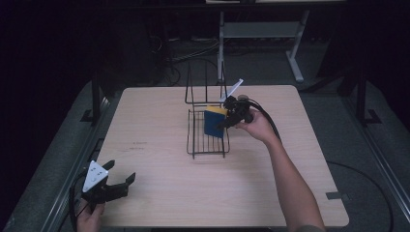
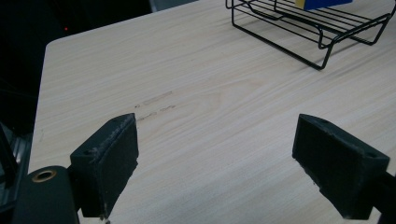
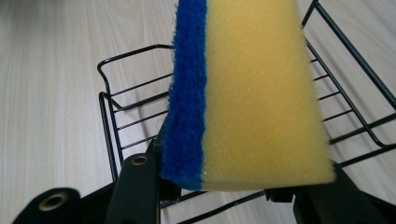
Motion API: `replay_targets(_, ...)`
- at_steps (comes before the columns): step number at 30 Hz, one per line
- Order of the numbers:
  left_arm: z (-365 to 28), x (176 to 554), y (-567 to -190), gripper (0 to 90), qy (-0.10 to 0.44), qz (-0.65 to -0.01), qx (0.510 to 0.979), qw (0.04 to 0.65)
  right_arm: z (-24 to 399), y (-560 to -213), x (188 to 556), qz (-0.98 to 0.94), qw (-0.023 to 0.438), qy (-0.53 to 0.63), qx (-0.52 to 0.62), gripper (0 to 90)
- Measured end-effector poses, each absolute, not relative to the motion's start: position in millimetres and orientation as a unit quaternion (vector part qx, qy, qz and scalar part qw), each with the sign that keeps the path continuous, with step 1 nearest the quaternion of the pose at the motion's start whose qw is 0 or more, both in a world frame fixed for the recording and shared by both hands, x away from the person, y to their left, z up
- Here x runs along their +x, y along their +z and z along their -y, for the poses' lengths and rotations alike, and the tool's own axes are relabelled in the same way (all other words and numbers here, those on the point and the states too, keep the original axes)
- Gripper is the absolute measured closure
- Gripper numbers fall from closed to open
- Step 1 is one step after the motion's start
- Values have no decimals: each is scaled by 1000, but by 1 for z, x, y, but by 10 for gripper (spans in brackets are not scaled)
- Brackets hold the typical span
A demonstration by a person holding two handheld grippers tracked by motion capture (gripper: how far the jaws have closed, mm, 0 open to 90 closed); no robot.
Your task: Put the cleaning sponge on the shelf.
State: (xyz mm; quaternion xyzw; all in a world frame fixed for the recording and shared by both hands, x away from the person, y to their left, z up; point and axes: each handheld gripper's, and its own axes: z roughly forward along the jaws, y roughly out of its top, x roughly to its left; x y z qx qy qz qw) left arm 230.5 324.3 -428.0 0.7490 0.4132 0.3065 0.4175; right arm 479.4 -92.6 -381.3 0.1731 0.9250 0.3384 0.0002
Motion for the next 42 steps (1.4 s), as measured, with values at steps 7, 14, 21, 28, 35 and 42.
replay_targets(7,-325,230,-428,139,307,-414,748,418,87,-390,482,-927,3,334,172,566)
replay_targets(14,-325,230,-428,139,307,-414,749,418,89,-390,482,-926,1,336,169,563)
replay_targets(21,-326,230,-427,139,308,-415,746,419,88,-391,481,-928,1,330,172,536)
replay_targets(28,-324,230,-428,139,307,-413,749,418,87,-391,480,-931,6,322,173,471)
replay_targets(35,-325,230,-428,139,307,-414,748,418,88,-391,480,-929,0,324,177,417)
replay_targets(42,-324,230,-427,139,308,-413,748,419,90,-387,478,-927,0,329,181,362)
